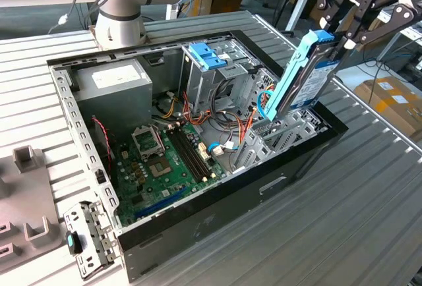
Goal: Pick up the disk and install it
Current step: 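Insert the disk into the insertion slot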
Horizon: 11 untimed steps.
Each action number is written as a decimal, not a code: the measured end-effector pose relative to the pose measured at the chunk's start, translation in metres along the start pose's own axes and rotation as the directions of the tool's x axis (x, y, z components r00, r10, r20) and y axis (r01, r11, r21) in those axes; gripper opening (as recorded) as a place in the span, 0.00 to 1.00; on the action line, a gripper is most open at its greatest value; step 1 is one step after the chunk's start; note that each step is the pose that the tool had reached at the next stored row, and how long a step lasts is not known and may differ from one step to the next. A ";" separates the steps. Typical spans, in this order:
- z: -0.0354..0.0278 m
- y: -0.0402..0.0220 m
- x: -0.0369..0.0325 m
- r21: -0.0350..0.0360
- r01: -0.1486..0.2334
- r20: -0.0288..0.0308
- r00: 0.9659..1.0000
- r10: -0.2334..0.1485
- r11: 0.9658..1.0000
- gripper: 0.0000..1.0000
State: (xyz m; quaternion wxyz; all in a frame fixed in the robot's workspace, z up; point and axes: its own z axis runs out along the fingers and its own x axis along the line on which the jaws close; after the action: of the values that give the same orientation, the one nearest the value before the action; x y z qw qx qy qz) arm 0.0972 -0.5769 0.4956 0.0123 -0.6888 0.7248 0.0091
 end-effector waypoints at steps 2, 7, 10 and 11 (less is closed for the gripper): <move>0.0023 0.0002 0.0005 0.001 0.001 0.000 1.000 -0.001 1.000 0.35; 0.0117 0.0010 0.0022 0.004 0.005 0.000 1.000 -0.005 1.000 0.35; 0.0128 0.0031 0.0025 0.004 0.006 0.001 1.000 -0.006 1.000 0.35; 0.0135 0.0036 0.0025 0.005 0.008 0.000 1.000 -0.008 1.000 0.35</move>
State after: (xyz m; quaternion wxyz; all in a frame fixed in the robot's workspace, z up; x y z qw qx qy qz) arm 0.0936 -0.5787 0.4820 0.0141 -0.6918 0.7219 0.0076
